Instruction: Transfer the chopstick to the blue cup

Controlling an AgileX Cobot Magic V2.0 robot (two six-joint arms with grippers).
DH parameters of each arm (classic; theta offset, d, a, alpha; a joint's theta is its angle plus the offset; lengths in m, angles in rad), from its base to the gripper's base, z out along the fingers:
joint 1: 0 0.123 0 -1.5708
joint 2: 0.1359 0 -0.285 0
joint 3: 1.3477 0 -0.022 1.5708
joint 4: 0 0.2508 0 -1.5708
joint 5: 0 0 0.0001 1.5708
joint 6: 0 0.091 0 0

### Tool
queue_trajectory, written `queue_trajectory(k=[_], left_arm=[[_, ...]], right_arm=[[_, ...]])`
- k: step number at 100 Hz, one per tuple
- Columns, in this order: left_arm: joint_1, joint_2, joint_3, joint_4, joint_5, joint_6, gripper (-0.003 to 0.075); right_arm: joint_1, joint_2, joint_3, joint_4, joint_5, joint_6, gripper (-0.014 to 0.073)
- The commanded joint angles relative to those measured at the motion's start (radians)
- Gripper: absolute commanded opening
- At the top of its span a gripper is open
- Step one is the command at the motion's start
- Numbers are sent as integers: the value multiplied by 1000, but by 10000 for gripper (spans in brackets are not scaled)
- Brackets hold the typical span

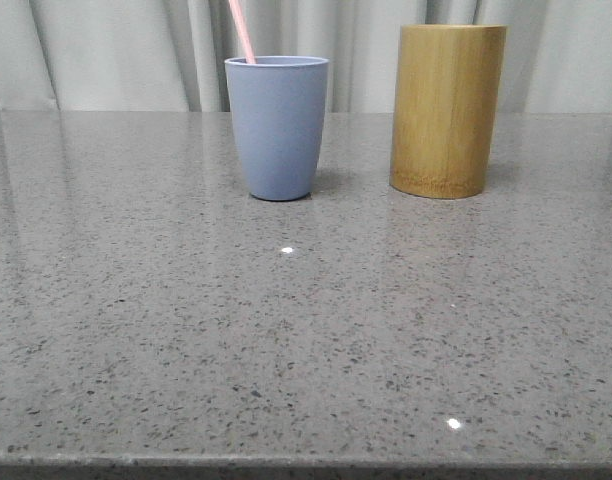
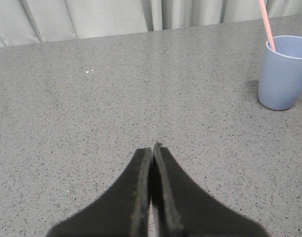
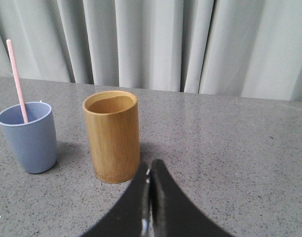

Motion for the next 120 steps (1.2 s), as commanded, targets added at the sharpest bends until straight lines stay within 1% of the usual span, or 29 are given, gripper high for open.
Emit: queue_trajectory(k=[1,23,95,103,110,120], left_arm=[[-5,-21,-7,16,-71,-12,-19],[-5,-42,12,38,-38,-12,-19],[-5,-42,13,38,-38,-12,-19],[-5,-42,13,80,-38,-12,-19],[-5,-42,15,82,-38,-12,-19],[-5,-45,27,61,-71,-12,-19]], right_arm=[[-5,-25,-10,-9,-83,-8,-62],[-5,-41,-8,-9,-91,-8,-62],[-5,-41,-8,-9,-89,-8,-62],[-5,-41,-8,-9,-89,-8,-62],[-5,-41,-8,-9,-89,-8,-62],[-5,-41,-8,-9,-89,-8,-62]])
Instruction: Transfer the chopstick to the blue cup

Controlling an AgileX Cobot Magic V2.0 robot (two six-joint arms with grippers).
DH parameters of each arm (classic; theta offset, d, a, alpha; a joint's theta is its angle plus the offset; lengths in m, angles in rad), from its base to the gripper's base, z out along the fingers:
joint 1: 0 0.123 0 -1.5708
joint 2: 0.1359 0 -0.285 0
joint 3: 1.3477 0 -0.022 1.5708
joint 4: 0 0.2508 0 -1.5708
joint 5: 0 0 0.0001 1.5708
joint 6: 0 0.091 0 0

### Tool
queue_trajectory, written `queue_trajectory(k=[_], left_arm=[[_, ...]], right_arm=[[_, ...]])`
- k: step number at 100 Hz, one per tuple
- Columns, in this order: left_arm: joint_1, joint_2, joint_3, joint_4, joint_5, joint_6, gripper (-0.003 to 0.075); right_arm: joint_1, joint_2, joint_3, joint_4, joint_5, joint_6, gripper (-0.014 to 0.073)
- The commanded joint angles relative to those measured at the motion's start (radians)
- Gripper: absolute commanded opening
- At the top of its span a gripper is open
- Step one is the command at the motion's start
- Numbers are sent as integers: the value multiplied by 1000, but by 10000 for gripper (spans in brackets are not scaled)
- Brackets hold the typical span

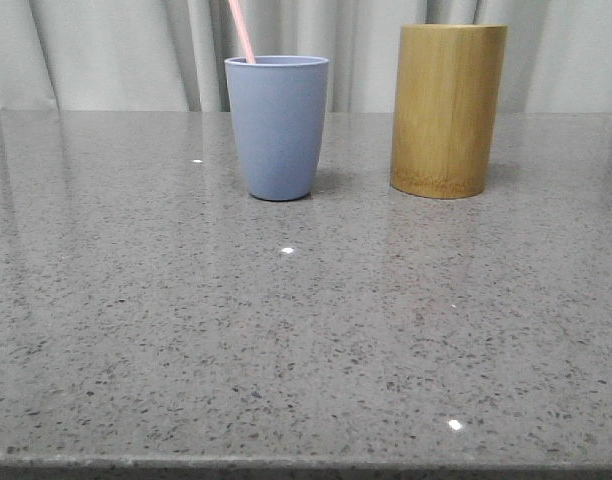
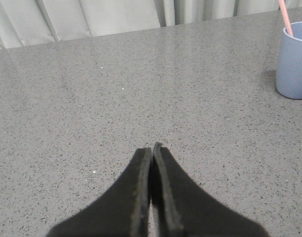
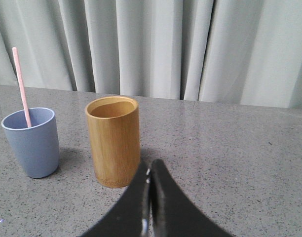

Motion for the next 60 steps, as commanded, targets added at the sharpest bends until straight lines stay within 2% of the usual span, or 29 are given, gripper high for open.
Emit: queue_trajectory(k=[1,19,33,45,60], left_arm=[[-5,8,-12,4,-98,-10,-19],[50,-38,95,-7,-329,-10,-19],[141,-66,203,-140,-439,2,-19],[200,-103,296,-239,-542,113,-19],[272,-161,418,-309,-642,183,-19]], right_arm=[[-5,8,-24,-9,-87,-8,-62],[-5,8,-24,-9,-87,-8,-62],[-5,8,-24,-9,-87,-8,-62],[-5,8,-23,-9,-87,-8,-62],[-5,8,-23,-9,-87,-8,-64]])
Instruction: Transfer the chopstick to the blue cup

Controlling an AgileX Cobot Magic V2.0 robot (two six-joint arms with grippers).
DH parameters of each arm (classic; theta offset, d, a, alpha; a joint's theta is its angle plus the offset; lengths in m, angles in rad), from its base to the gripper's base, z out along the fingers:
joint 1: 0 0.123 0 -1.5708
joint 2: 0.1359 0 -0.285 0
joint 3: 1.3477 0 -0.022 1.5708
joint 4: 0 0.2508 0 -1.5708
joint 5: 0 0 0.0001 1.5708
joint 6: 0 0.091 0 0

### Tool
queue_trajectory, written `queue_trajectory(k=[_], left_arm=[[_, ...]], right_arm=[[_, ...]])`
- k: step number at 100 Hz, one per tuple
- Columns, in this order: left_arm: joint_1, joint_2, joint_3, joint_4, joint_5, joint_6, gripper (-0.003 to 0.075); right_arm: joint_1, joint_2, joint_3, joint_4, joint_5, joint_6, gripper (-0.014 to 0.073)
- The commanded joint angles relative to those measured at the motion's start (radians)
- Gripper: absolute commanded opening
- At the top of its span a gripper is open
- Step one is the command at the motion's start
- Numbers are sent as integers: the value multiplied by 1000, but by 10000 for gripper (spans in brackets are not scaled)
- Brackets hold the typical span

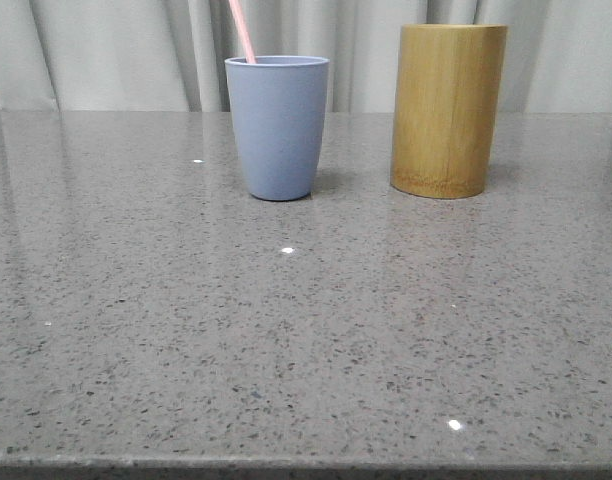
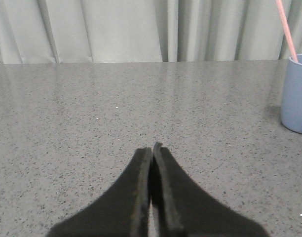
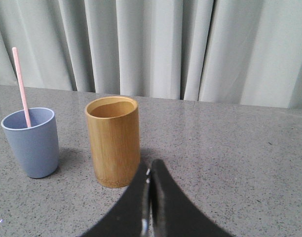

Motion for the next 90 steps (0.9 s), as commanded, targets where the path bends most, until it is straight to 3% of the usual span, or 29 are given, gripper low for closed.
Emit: queue_trajectory(k=[1,24,30,90], left_arm=[[36,-21,37,-57,-146,44,-19],[123,-119,191,-99,-276,92,-19],[127,-148,188,-96,-191,92,-19],[128,-144,187,-85,-187,92,-19]], right_arm=[[-5,8,-24,-9,-87,-8,-65],[-5,8,-24,-9,-87,-8,-67],[-5,8,-24,-9,-87,-8,-67],[-5,10,-23,-9,-88,-8,-67]])
